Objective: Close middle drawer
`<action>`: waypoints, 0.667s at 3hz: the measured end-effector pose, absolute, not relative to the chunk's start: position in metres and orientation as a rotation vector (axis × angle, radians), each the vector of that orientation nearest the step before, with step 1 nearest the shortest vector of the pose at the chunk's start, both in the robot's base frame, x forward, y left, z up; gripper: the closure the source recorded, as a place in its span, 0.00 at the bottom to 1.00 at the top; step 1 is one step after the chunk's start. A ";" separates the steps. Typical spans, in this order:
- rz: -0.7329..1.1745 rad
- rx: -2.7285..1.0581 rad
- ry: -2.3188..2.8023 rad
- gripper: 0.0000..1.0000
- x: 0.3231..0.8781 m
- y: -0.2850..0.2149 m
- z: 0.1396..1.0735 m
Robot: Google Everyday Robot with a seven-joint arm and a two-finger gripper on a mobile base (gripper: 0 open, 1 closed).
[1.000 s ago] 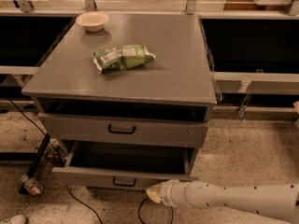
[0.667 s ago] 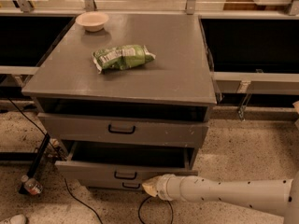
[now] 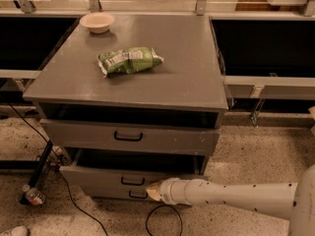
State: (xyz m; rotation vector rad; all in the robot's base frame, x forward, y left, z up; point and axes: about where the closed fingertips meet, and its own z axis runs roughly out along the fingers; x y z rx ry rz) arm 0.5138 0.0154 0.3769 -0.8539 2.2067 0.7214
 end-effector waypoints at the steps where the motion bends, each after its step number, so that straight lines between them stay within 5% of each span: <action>1: 0.721 -0.854 2.207 1.00 0.514 0.015 0.377; 2: 0.715 -0.830 2.208 1.00 0.519 0.015 0.374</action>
Offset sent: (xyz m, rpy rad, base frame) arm 0.0120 -0.0042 -0.0060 0.0078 -0.0070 -0.0492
